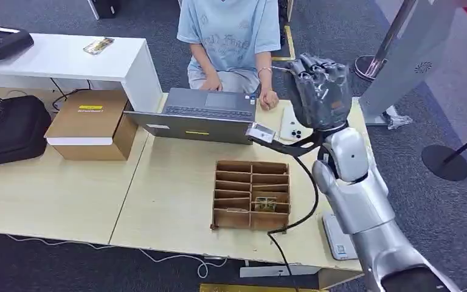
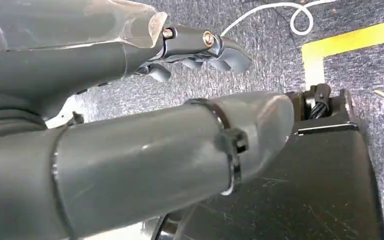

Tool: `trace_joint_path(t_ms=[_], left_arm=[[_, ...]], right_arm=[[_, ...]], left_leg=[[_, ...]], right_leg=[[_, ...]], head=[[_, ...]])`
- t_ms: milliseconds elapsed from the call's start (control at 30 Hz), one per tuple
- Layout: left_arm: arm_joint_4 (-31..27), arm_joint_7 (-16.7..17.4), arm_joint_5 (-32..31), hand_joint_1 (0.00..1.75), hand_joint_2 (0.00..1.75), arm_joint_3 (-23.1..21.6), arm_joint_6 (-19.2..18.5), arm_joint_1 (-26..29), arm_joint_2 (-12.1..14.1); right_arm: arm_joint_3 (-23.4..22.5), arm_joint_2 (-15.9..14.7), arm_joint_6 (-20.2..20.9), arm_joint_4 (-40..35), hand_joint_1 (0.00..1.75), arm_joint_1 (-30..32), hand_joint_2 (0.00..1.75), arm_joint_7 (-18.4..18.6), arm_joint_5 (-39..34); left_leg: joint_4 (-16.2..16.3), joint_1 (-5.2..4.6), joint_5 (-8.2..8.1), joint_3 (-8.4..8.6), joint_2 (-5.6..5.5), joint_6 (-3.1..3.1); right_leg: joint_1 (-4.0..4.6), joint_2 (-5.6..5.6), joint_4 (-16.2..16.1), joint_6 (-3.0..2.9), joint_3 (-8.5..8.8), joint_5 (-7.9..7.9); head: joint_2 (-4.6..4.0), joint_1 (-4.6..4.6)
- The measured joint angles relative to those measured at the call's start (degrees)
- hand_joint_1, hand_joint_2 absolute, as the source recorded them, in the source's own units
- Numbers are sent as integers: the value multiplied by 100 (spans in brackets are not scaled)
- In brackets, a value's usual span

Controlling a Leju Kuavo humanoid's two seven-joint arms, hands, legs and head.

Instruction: Pass the card to the sensor for recognition and then transmit it.

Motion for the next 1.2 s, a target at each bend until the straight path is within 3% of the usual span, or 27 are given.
trace_joint_path(t_ms=[233, 300, 400, 500, 833, 1200], left_arm=[[0, -2, 0, 0, 0, -2, -2, -3, 0], [0, -2, 0, 0, 0, -4, -9, -4, 0], [0, -2, 55, 0, 0, -4, -2, -9, 26], [0, -2, 46, 0, 0, -4, -2, -9, 35], [0, -17, -24, 0, 0, -72, -48, -9, 46], [0, -4, 33, 0, 0, -109, -96, -8, -9]], right_arm=[[87, 71, 171, 110, 175, -143, 175, 13, 22], [205, 196, 458, 316, 175, -420, 175, 17, -2], [826, 1031, 2275, 1965, 175, -1965, 175, 196, -201], [922, 1316, 2699, 2518, 175, -2419, 175, 291, -354], [953, 1842, 3243, 3933, 175, -3310, 175, 682, -776], [708, 2017, 4091, 4876, 175, -3618, 175, 1303, -1227]], left_leg=[[0, 0, 1, 0, -2, 0], [0, 0, 4, -1, -4, -2], [0, 3, 8, -2, -3, -7], [0, 3, 8, -2, -4, -7], [1, 3, 8, -2, -4, -7], [2, 3, 8, -1, -5, -7]], right_leg=[[0, -2, 0, 0, 0, 0], [0, -4, 0, 0, -1, 0], [1, -1, 7, -2, -5, 0], [1, -2, 7, -2, -6, 0], [0, -2, 5, -1, -5, 1], [1, -3, 5, -2, -6, 2]], head=[[0, 2], [0, 0], [0, 0], [0, 2], [0, 0], [0, 2]])
